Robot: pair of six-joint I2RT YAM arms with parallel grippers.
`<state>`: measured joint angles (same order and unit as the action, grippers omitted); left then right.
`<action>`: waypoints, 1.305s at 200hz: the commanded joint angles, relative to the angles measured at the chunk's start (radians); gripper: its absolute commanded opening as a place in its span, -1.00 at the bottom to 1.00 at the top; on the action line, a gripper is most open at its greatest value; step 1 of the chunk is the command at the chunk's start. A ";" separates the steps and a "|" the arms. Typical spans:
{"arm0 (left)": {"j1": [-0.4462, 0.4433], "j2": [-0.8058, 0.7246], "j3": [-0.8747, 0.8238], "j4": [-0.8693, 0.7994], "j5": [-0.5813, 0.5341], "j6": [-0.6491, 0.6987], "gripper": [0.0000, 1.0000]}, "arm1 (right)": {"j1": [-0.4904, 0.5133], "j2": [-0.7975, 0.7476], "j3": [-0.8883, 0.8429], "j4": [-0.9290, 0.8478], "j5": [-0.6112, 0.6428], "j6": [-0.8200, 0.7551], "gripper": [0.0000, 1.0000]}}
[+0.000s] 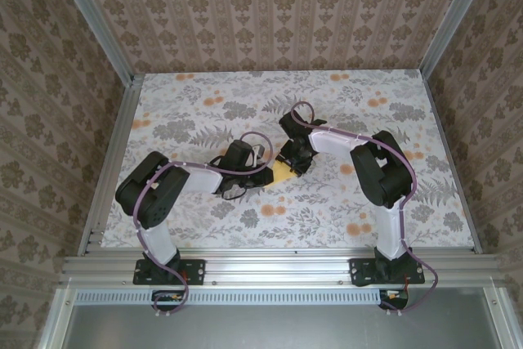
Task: Fold a paper plane with a square sheet of paper (pick it up from the middle)
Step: Fourth fold the wing at the center of the table.
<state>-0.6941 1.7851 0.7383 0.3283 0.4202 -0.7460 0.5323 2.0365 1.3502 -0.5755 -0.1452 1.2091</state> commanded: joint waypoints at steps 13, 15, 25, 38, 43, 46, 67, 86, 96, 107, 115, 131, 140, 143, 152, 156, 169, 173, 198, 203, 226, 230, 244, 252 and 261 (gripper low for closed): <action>-0.003 0.035 -0.004 -0.097 -0.030 0.034 -0.81 | -0.005 0.172 -0.121 -0.184 0.112 -0.008 0.01; -0.004 0.036 -0.005 -0.101 -0.030 0.034 -0.81 | -0.005 0.169 -0.118 -0.184 0.110 -0.011 0.01; -0.004 0.037 -0.006 -0.116 -0.031 0.040 -0.84 | -0.008 0.149 -0.104 -0.172 0.106 -0.033 0.01; -0.004 0.037 -0.010 -0.125 -0.032 0.042 -0.87 | -0.012 0.120 -0.077 -0.155 0.091 -0.068 0.01; -0.003 0.037 -0.010 -0.132 -0.033 0.044 -0.88 | -0.013 0.108 -0.067 -0.147 0.082 -0.083 0.02; -0.003 0.037 -0.009 -0.137 -0.034 0.046 -0.88 | -0.015 0.102 -0.061 -0.142 0.075 -0.090 0.02; -0.004 0.037 -0.009 -0.163 -0.035 0.052 -0.93 | -0.024 0.060 -0.020 -0.106 0.026 -0.144 0.03; -0.004 0.037 -0.007 -0.181 -0.034 0.052 -0.94 | -0.034 0.006 0.001 -0.081 0.003 -0.183 0.03; -0.003 0.040 -0.005 -0.191 -0.031 0.053 -0.96 | -0.042 -0.031 -0.005 -0.053 -0.010 -0.204 0.03; -0.004 0.041 -0.002 -0.194 -0.032 0.051 -0.96 | -0.050 -0.079 -0.012 -0.033 -0.018 -0.224 0.04; -0.004 0.044 -0.001 -0.197 -0.031 0.049 -0.96 | -0.055 -0.112 -0.022 -0.005 -0.034 -0.250 0.04; -0.004 0.046 0.002 -0.203 -0.032 0.046 -0.98 | -0.067 -0.180 -0.056 0.064 -0.067 -0.291 0.04; -0.004 0.047 0.004 -0.206 -0.034 0.043 -0.99 | -0.073 -0.219 -0.092 0.130 -0.099 -0.314 0.03; -0.003 0.048 0.004 -0.206 -0.035 0.042 -0.99 | -0.073 -0.229 -0.106 0.147 -0.106 -0.320 0.03; -0.005 0.049 0.005 -0.209 -0.037 0.042 -1.00 | -0.074 -0.264 -0.148 0.224 -0.132 -0.342 0.01; -0.005 0.048 0.003 -0.210 -0.037 0.042 -1.00 | -0.074 -0.276 -0.165 0.253 -0.146 -0.354 0.00; -0.005 0.047 0.007 -0.213 -0.037 0.039 -1.00 | -0.074 -0.290 -0.203 0.339 -0.201 -0.376 -0.07; -0.006 0.047 0.008 -0.216 -0.037 0.040 -1.00 | -0.072 -0.288 -0.211 0.362 -0.220 -0.382 -0.09; -0.008 0.049 0.012 -0.219 -0.040 0.036 -1.00 | -0.061 -0.242 -0.240 0.465 -0.299 -0.385 -0.38; -0.008 0.049 0.012 -0.219 -0.041 0.035 -1.00 | -0.055 -0.230 -0.241 0.480 -0.308 -0.385 -0.43; -0.010 0.049 0.012 -0.225 -0.043 0.034 -1.00 | -0.042 -0.171 -0.238 0.504 -0.321 -0.380 -0.64; -0.009 0.048 0.012 -0.224 -0.041 0.033 -1.00 | -0.042 -0.163 -0.241 0.517 -0.329 -0.378 -0.68; -0.010 0.045 0.009 -0.227 -0.044 0.032 -1.00 | -0.042 -0.141 -0.245 0.535 -0.338 -0.377 -0.74; -0.011 0.045 0.010 -0.227 -0.044 0.031 -1.00 | -0.043 -0.129 -0.245 0.539 -0.344 -0.380 -0.76; -0.010 0.045 0.011 -0.230 -0.044 0.032 -1.00 | -0.042 -0.115 -0.245 0.545 -0.354 -0.384 -0.77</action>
<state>-0.6945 1.7870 0.7708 0.2489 0.4175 -0.7212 0.4892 1.8885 1.1168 -0.0891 -0.4458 0.8394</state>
